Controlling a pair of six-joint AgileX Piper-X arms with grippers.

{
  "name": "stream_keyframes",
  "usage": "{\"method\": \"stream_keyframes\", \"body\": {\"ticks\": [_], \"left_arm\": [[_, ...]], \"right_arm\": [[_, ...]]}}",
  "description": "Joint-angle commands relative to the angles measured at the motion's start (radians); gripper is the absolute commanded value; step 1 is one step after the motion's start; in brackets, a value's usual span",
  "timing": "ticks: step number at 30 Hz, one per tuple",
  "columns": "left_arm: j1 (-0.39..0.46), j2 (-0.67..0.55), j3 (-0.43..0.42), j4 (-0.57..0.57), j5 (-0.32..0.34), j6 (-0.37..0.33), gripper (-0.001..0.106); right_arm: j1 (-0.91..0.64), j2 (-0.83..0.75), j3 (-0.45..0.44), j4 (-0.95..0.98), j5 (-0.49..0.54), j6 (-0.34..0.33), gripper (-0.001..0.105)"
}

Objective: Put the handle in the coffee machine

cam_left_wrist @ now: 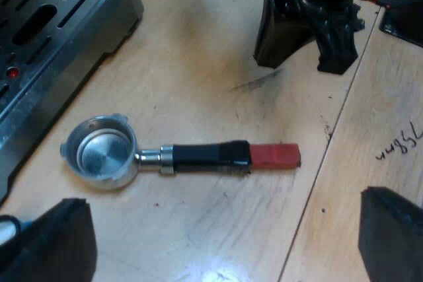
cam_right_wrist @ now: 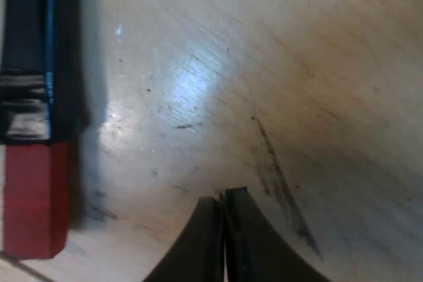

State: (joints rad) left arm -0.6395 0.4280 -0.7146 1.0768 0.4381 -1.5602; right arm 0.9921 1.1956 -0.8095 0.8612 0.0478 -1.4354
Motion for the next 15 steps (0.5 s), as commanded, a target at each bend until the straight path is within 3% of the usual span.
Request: {"method": "stream_keyframes", "body": {"ticks": [1,9,15], "left_arm": [[-0.005,0.031,0.036,-0.044,0.008,0.018,0.082],[-0.005,0.079,0.040,-0.042,0.008,0.014,0.082],[-0.005,0.079,0.040,-0.018,0.003,-0.014,0.082]], "right_arm": [[0.003,0.054,0.000,-0.016,-0.002,-0.001,0.000],[0.003,0.159,0.000,-0.057,-0.017,0.004,0.000],[0.003,0.216,-0.003,-0.108,-0.143,0.024,0.000]]}}
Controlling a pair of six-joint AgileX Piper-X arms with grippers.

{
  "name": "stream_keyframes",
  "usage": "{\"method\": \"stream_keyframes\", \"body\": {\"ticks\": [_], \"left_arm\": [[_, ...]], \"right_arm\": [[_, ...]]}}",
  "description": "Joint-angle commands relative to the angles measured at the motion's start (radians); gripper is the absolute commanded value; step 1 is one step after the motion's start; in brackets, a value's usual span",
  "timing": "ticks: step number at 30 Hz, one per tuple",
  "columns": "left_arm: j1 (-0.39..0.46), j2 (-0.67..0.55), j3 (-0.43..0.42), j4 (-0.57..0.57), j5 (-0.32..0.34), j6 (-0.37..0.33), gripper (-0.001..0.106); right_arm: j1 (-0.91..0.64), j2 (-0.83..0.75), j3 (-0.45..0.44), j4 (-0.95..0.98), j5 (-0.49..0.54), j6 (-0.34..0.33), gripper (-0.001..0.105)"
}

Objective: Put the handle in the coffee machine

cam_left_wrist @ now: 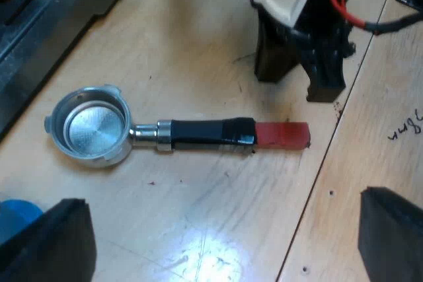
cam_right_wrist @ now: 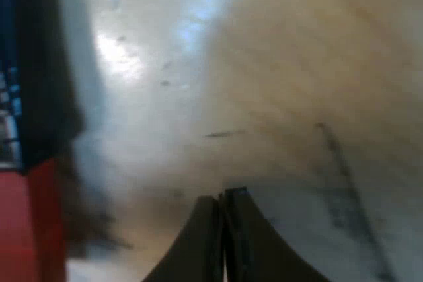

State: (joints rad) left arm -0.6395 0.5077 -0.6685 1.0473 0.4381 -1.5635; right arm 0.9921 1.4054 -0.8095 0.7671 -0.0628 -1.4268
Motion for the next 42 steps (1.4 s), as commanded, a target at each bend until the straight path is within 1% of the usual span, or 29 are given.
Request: {"method": "stream_keyframes", "body": {"ticks": [1,2,4,7,10,12,15,18,20,23,25,28,31,34,35,39,40,42], "left_arm": [[-0.005,0.000,-0.006,0.018,-0.005,-0.010,0.082],[-0.005,0.000,-0.006,0.033,-0.033,-0.010,0.082],[-0.005,0.000,-0.006,0.055,-0.064,-0.010,0.082],[-0.005,0.000,-0.006,0.058,-0.069,-0.010,0.082],[-0.005,0.000,-0.006,0.063,-0.069,-0.010,0.082],[-0.005,0.000,-0.006,0.084,-0.069,-0.010,0.082],[-0.005,0.000,-0.006,0.117,-0.069,-0.010,0.082],[-0.005,0.000,-0.006,0.137,-0.071,-0.010,0.082],[-0.005,0.000,-0.006,0.141,-0.085,-0.010,0.082],[-0.005,0.000,-0.006,0.149,-0.092,-0.027,0.082],[-0.005,0.000,-0.024,0.175,-0.090,-0.033,0.082],[-0.005,0.000,-0.048,0.196,-0.090,-0.033,0.082],[-0.005,0.000,-0.069,0.212,-0.090,-0.033,0.082],[-0.005,0.000,-0.076,0.214,-0.092,-0.033,0.082],[-0.005,0.000,-0.076,0.217,-0.092,-0.033,0.082],[-0.005,0.000,-0.076,0.230,-0.092,-0.033,0.082],[-0.005,0.000,-0.076,0.243,-0.092,-0.033,0.082],[-0.005,0.000,-0.082,0.257,-0.092,-0.033,0.082]], "right_arm": [[0.003,0.006,-0.003,-0.016,-0.033,0.018,0.000],[0.003,0.006,-0.003,-0.033,-0.033,0.020,0.000],[0.003,0.008,-0.003,-0.062,-0.058,0.032,0.000],[0.003,0.025,-0.003,-0.090,-0.101,0.044,0.000],[0.003,0.045,-0.003,-0.115,-0.124,0.053,0.000],[0.005,0.067,-0.003,-0.151,-0.166,0.073,0.000],[0.028,0.082,-0.003,-0.192,-0.187,0.081,0.000],[0.075,0.082,-0.003,-0.239,-0.183,0.087,0.000],[0.103,0.087,-0.003,-0.259,-0.180,0.098,0.000],[0.139,0.102,-0.005,-0.306,-0.181,0.141,0.000],[0.163,0.122,-0.010,-0.347,-0.181,0.174,0.000],[0.193,0.164,-0.026,-0.408,-0.181,0.194,0.000],[0.200,0.182,-0.036,-0.423,-0.181,0.205,0.000],[0.210,0.232,-0.077,-0.462,-0.181,0.229,0.000],[0.210,0.291,-0.133,-0.523,-0.181,0.246,0.000],[0.210,0.341,-0.188,-0.562,-0.181,0.251,0.000],[0.210,0.379,-0.231,-0.584,-0.178,0.251,0.000],[0.210,0.412,-0.271,-0.604,-0.158,0.251,0.000]]}}
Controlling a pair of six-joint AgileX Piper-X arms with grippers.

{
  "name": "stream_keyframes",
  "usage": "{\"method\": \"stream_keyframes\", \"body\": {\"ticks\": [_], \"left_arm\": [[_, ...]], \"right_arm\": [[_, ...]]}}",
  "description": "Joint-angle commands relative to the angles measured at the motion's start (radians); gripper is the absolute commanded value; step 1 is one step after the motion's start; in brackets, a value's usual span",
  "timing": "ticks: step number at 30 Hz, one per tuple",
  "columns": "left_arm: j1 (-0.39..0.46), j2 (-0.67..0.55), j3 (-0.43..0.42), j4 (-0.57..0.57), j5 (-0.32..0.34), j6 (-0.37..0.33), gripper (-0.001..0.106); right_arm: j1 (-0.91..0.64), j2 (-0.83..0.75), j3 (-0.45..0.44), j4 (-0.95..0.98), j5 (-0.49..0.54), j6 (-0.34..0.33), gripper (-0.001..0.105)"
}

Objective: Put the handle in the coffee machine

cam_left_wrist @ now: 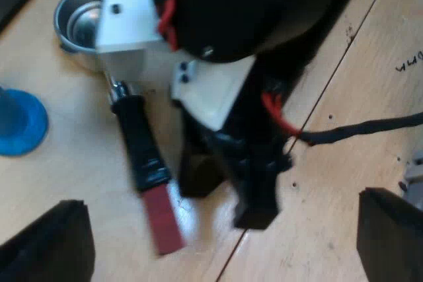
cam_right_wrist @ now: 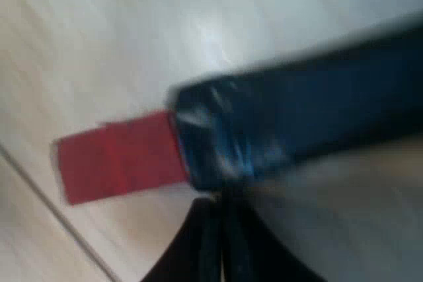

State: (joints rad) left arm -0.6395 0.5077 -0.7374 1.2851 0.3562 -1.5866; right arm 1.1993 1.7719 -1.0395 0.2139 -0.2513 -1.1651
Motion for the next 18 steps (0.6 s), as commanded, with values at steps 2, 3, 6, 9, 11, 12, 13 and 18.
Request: {"method": "stream_keyframes", "body": {"ticks": [2,3,6,9,11,12,13,18], "left_arm": [[-0.005,0.000,-0.017,0.034,-0.010,-0.010,0.082],[-0.005,0.000,-0.017,0.034,-0.010,-0.010,0.082],[-0.005,0.000,-0.017,0.034,-0.010,-0.010,0.082],[-0.005,0.000,-0.017,0.034,-0.010,-0.010,0.082],[-0.005,0.000,-0.017,0.034,-0.010,-0.007,0.082],[-0.005,0.000,-0.017,0.034,-0.010,-0.005,0.082],[-0.005,0.000,-0.017,0.034,-0.012,-0.003,0.082],[-0.005,0.000,-0.017,0.026,-0.016,-0.002,0.082]], "right_arm": [[0.002,0.082,-0.083,-0.072,0.070,-0.010,0.000],[0.002,0.090,-0.089,-0.079,0.078,-0.010,0.000],[0.002,0.114,-0.117,-0.113,0.105,-0.010,0.000],[0.002,0.113,-0.117,-0.105,0.103,-0.010,0.000],[0.002,0.113,-0.117,-0.091,0.100,-0.010,0.000],[0.002,0.113,-0.117,-0.075,0.096,-0.010,0.000],[0.002,0.111,-0.117,-0.050,0.096,-0.010,0.000],[0.002,0.083,-0.117,0.064,0.100,-0.021,0.000]]}}
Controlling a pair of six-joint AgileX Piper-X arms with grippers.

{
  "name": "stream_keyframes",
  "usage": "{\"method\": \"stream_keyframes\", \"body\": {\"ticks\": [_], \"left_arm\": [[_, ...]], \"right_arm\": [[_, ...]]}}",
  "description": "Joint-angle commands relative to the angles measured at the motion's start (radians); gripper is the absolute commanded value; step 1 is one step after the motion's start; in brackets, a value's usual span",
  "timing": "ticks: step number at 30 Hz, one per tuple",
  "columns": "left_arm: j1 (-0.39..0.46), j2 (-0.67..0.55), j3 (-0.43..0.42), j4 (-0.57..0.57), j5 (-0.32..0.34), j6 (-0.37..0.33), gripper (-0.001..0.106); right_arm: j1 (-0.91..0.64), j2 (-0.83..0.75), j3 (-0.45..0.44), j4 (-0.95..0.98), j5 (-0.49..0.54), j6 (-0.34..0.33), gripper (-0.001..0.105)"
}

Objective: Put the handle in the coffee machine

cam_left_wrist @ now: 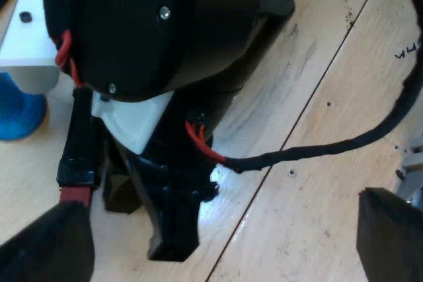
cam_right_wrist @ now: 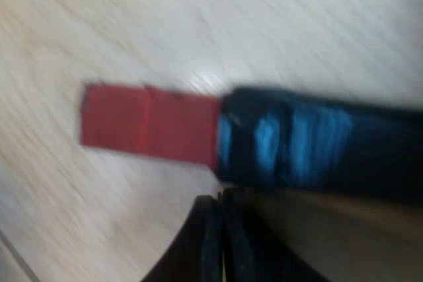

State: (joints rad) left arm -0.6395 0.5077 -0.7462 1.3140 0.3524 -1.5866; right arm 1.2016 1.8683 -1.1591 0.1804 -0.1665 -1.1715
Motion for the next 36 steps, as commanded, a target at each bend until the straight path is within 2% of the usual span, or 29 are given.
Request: {"method": "stream_keyframes", "body": {"ticks": [1,3,6,7,10,19,20,26,28,31,36], "left_arm": [[-0.005,0.000,-0.008,-0.005,-0.013,-0.002,0.082],[-0.005,0.000,-0.008,-0.007,-0.013,-0.002,0.082],[-0.005,0.000,-0.008,-0.044,-0.013,-0.002,0.082],[-0.005,0.000,-0.008,-0.058,-0.013,-0.002,0.082],[-0.005,0.000,-0.008,-0.064,-0.013,-0.002,0.082],[-0.005,0.000,-0.008,-0.064,-0.013,-0.002,0.082],[-0.005,0.000,-0.008,-0.067,-0.013,-0.002,0.082],[-0.005,0.000,-0.008,-0.106,-0.018,-0.002,0.082],[-0.005,0.000,-0.008,-0.116,-0.044,-0.002,0.082],[-0.005,0.000,-0.008,-0.122,-0.092,-0.002,0.082],[-0.005,0.000,-0.008,-0.165,-0.094,-0.002,0.082]], "right_arm": [[0.000,-0.023,0.003,0.137,0.025,-0.019,0.000],[0.000,-0.025,0.003,0.137,0.028,-0.019,0.000],[0.000,-0.063,0.003,0.241,0.063,-0.031,0.000],[0.000,-0.101,0.003,0.342,0.069,-0.054,0.000],[0.000,-0.148,0.003,0.458,0.103,-0.101,0.000],[0.000,-0.231,0.003,0.612,0.157,-0.168,0.000],[0.000,-0.267,0.003,0.677,0.167,-0.200,0.000],[0.000,-0.330,0.003,0.758,0.167,-0.201,0.000],[0.000,-0.354,0.003,0.774,0.167,-0.201,0.000],[0.000,-0.407,0.003,0.813,0.205,-0.197,0.000],[0.000,-0.478,0.003,0.831,0.267,-0.193,0.000]]}}
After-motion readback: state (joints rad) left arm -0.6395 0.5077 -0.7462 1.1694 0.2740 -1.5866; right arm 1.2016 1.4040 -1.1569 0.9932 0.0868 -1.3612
